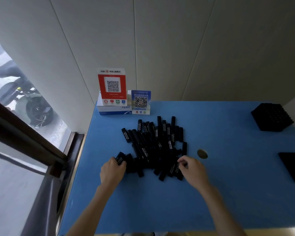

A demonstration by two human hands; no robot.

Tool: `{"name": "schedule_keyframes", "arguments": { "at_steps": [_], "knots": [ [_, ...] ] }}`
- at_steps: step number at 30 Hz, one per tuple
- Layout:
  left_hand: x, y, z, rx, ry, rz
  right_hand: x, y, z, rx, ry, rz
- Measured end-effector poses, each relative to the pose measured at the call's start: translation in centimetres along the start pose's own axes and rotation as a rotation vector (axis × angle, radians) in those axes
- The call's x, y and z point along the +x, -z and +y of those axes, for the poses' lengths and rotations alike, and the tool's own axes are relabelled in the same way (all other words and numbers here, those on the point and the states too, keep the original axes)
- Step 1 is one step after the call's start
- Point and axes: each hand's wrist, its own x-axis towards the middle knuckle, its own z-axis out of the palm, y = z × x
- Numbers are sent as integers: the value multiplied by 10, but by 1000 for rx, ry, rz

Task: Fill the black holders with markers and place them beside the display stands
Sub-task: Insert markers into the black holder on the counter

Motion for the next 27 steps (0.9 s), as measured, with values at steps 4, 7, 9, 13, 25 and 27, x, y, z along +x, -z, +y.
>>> {"name": "schedule_keyframes", "arguments": {
  "at_steps": [4,7,9,13,25,27],
  "knots": [
    [-12,-7,-5,83,-19,-18,2,1,6,0,-25,13],
    [-12,-4,-3,123,-37,-5,1,2,12,4,-35,25],
    [-10,-3,-2,150,-53,-1,-1,1,14,-6,-44,29],
    [-4,0,3,260,-77,-6,-5,0,12,-35,-100,99],
    [3,8,-18,-136,-63,-43,-7,-15,10,-155,-341,80],
    [4,13,-23,-302,-48,-70,-6,-17,7,-134,-387,77]
  ]
}}
